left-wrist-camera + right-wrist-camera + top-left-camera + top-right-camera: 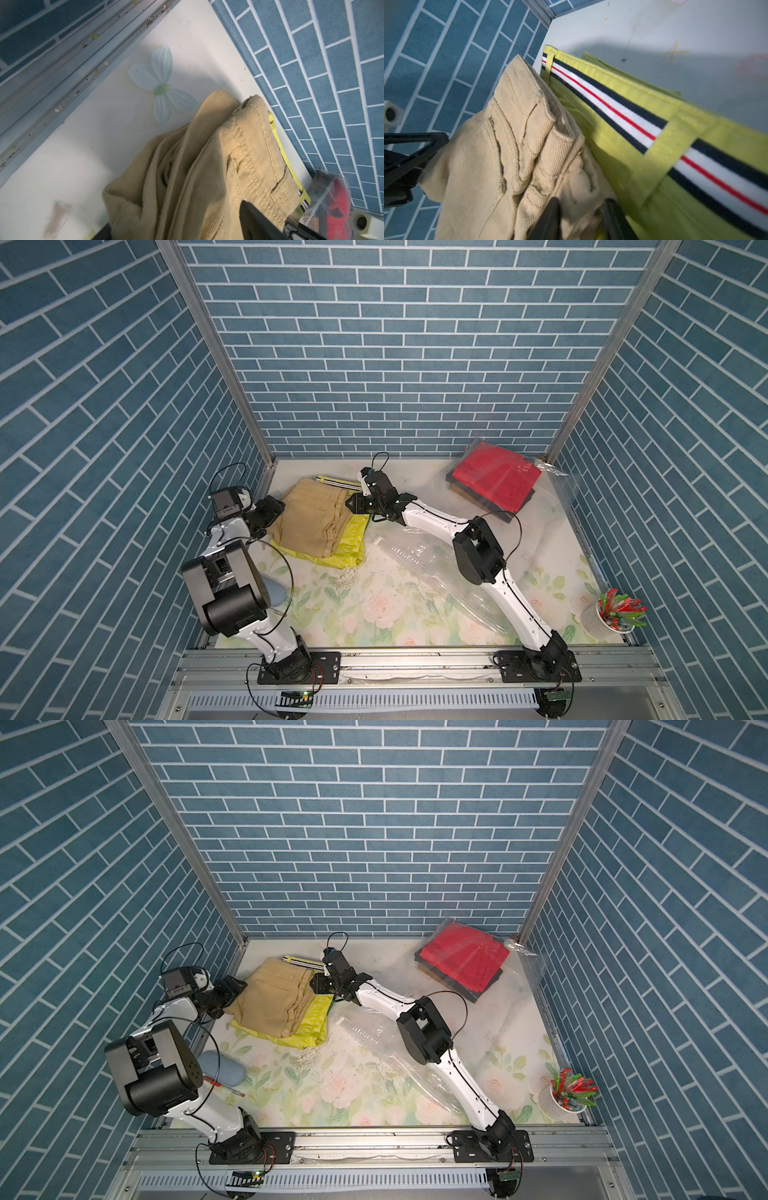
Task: Take the trousers out of the vacuum bag
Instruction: Place the trousers at the center of the board.
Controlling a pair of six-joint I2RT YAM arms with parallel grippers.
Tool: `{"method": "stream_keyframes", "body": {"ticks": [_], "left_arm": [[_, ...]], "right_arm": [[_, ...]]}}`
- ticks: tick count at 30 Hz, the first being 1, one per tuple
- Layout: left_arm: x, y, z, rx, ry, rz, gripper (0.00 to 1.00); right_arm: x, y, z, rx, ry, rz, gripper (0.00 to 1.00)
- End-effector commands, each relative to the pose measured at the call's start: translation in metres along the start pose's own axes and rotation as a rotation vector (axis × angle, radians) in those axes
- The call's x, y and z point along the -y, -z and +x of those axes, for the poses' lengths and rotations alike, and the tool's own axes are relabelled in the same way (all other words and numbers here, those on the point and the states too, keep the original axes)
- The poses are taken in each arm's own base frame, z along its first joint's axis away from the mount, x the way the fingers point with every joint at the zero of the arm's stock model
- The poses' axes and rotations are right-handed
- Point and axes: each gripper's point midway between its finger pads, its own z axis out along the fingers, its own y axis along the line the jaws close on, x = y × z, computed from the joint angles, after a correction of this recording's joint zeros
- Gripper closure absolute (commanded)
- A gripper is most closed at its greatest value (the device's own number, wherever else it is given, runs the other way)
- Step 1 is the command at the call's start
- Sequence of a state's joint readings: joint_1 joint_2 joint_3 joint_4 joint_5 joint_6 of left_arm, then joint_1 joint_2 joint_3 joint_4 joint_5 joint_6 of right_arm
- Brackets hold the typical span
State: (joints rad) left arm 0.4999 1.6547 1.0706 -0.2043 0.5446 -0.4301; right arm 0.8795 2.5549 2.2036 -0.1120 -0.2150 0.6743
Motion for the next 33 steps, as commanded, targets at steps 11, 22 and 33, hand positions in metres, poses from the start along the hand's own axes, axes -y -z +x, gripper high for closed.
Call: {"method": "stream_keyframes", "body": {"ticks": [11, 22, 33], "left_arm": [[0.035, 0.005, 0.010, -0.017, -0.061, 0.123, 0.32], [0.050, 0.008, 0.012, -0.018, -0.080, 0.178, 0.39], [0.050, 0.004, 0.022, -0.054, -0.089, 0.149, 0.44]], "right_arm": [[-0.027, 0.021, -0.031, 0.088, 0.104, -0.047, 1.00], [-0.015, 0.068, -0.063, 0.181, 0.146, 0.037, 1.00], [0.009, 0.102, -0.078, 0.227, 0.122, 0.062, 1.00]]}}
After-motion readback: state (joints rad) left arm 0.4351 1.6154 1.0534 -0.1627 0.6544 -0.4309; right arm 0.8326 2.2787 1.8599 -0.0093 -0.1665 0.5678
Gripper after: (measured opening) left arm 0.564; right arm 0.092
